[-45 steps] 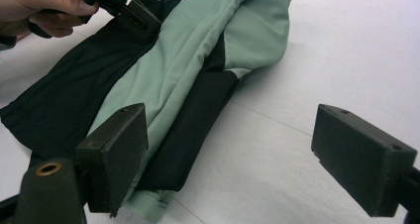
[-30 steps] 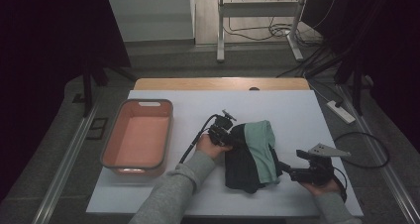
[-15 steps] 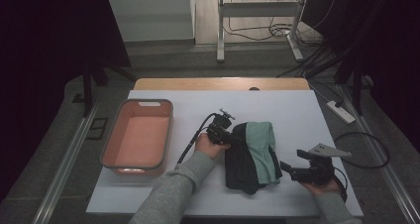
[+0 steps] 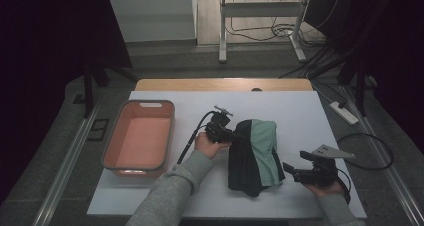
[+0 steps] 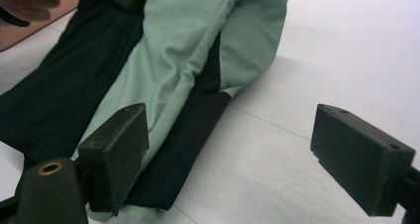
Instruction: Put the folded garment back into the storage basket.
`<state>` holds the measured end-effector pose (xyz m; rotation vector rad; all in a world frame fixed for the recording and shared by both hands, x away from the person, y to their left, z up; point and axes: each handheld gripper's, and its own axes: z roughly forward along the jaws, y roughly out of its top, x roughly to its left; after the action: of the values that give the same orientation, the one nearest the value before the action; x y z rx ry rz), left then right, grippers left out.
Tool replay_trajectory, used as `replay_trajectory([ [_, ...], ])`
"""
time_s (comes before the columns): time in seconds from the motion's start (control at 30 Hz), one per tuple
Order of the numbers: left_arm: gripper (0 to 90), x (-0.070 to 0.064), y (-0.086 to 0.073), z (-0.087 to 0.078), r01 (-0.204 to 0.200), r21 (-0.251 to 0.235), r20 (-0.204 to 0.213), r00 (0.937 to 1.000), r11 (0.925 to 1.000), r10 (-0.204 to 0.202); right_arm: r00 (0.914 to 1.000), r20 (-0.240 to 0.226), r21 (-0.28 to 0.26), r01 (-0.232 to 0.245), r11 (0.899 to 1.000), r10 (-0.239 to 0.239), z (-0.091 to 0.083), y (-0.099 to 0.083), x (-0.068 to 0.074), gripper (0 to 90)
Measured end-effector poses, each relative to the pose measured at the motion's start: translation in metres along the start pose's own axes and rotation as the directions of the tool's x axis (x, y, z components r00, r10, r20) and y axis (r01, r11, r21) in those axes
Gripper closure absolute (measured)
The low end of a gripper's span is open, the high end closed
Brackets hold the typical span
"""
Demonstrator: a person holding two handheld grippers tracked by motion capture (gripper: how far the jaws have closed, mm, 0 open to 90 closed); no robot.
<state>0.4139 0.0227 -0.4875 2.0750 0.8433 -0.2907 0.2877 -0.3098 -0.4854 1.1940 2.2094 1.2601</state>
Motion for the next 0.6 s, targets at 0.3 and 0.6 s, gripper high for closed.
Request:
replay_trajectory([
  [0.3,73.3,-0.006,0.002,-0.018,-0.013,-0.067,0.037,0.9992,0.9977,0.015,1.0000,0.001,-0.001,-0.001,1.000,0.001,0.000,0.000,0.000,15.5],
  [0.6,73.8,-0.014,0.002,-0.032,-0.022,-0.134,0.080,0.9962,0.9907,0.033,1.0000,0.000,-0.001,-0.003,1.000,0.003,0.000,0.000,0.000,15.5],
])
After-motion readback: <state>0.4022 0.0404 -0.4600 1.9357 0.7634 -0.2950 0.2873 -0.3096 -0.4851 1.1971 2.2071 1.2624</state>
